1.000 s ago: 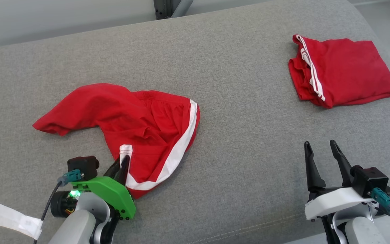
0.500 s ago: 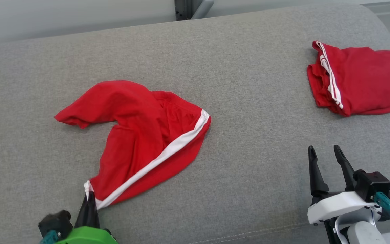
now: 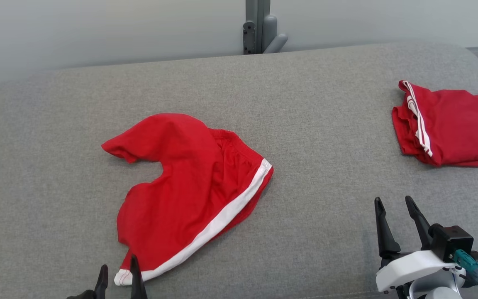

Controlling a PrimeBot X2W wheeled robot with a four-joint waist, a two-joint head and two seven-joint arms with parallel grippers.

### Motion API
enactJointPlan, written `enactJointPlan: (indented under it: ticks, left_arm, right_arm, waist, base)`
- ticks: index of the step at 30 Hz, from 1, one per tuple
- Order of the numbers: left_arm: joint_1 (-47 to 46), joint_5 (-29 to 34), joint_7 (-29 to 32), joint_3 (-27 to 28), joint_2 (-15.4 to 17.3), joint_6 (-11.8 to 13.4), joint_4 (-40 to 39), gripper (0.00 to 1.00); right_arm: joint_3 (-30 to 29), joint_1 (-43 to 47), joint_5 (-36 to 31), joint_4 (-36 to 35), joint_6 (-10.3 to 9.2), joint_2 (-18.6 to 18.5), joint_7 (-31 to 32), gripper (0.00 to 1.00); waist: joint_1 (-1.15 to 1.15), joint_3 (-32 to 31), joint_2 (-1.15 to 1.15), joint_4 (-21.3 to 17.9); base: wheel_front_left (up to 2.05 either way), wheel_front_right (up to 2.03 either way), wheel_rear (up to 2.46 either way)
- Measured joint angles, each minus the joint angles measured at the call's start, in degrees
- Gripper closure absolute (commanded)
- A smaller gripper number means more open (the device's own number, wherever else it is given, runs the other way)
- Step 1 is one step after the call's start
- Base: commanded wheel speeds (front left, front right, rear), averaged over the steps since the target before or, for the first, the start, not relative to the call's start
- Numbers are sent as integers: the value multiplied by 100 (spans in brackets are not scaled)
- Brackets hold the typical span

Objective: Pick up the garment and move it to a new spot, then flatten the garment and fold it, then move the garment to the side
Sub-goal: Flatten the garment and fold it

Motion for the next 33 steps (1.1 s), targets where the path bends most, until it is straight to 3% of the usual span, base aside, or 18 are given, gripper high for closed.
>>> enactJointPlan:
  ticks: [5,12,18,27,33]
  left_arm:
    - [212,337,0,360,-86,-235,-156,0]
    - [485,1172,0,765,-46,-1013,-842,0]
    - [559,1626,0,1154,-30,-1408,-1051,0]
    - [453,1905,0,1266,-32,-1682,-917,0]
    - [275,1864,-1,1246,-20,-1712,-892,0]
  right_arm:
    - [-40,71,-71,-10,0,0,0,0]
    - [-304,149,-383,-227,0,0,-1,0]
    - [-445,152,-532,-280,0,-53,-1,0]
    - [-447,142,-598,-307,0,-160,-1,0]
    - [-382,140,-598,-289,0,-153,0,0]
  waist:
    - [0,-201,0,107]
    - [0,-341,0,317]
    - [0,-419,0,426]
    - [0,-312,0,462]
    - [0,-303,0,433]
  base:
    - [0,0,0]
    - [0,0,0]
    - [0,0,0]
    - [0,0,0]
    - [0,0,0]
